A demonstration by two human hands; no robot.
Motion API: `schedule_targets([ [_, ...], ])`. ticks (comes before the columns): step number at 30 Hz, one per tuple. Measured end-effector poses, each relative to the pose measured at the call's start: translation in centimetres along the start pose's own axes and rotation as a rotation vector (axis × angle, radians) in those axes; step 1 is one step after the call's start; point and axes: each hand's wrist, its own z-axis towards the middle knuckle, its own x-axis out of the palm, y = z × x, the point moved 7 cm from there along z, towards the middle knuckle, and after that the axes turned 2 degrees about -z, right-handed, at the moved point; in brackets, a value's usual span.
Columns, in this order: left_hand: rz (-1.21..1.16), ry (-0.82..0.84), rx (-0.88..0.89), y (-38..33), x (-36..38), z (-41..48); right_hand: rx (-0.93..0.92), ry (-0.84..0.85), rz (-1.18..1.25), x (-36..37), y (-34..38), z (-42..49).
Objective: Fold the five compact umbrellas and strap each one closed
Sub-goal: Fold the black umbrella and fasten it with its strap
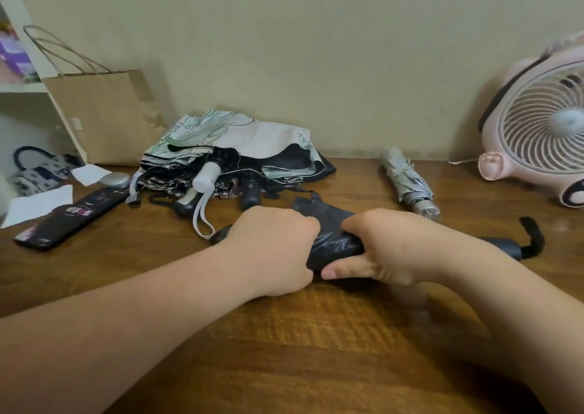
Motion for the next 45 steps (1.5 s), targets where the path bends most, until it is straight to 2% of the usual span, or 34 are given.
schedule_targets([
  [4,-0.062,0.104,-0.004,0.0,-0.4,0.5,0.067,-0.051,-0.101,-0.7,0.4,-0.7],
  [6,-0.12,0.17,-0.013,-0.2,-0.6,1.2,0.093,-0.185,-0.235,-1.4,0.9,-1.0],
  [8,-0.209,0.272,0.01,-0.9,-0.6,1.9,0.08,-0.297,-0.259,-1.8,1.6,-1.2],
  [11,-0.262,0.432,0.092,-1.7,-0.6,2.2,0.101,-0.228,-0.143,-1.2,1.8,-1.5],
  [13,-0.214,0.46,0.101,-1.2,-0.7,2.1,0.12,-0.167,-0.13,-1.0,1.3,-1.5],
  [15,-0.12,0.414,0.086,-0.5,-0.7,2.0,0.145,-0.12,-0.152,-1.2,0.4,-1.6],
  [19,-0.047,0.168,0.04,-0.1,-1.3,1.6,0.175,-0.037,-0.082,-1.3,-1.0,-1.8],
  [23,0.019,-0.049,0.115,-1.5,-1.8,1.1,0.187,0.013,0.017,-1.2,-1.6,-1.9],
  [26,0.068,-0.089,0.121,-1.9,-1.6,1.0,0.191,0.004,0.055,-1.1,-1.4,-2.1],
  [29,-0.031,0.027,0.08,-0.7,-0.9,1.7,0.212,-0.156,-0.108,-1.4,-1.0,-1.9],
  [33,-0.389,0.37,0.063,1.4,0.1,2.7,0.227,-0.36,-0.197,-2.4,-0.5,-1.9],
  [35,-0.453,0.501,0.059,2.2,0.0,2.6,0.209,-0.352,-0.167,-2.2,-0.3,-1.9],
  [37,-0.428,0.551,0.049,2.7,0.0,2.4,0.193,-0.317,-0.156,-1.9,0.1,-1.7],
  [39,-0.314,0.484,0.067,2.3,-0.5,2.4,0.214,-0.279,-0.164,-1.8,0.0,-1.5],
  [42,-0.011,0.205,0.081,0.2,-1.7,1.9,0.287,-0.178,-0.109,-1.9,-0.6,-1.4],
  [43,0.032,0.126,0.085,-0.6,-2.0,1.7,0.299,-0.146,-0.079,-1.8,-0.7,-1.5],
  [45,0.018,0.07,0.084,-1.5,-2.0,1.4,0.299,-0.109,-0.049,-1.8,-0.7,-1.7],
])
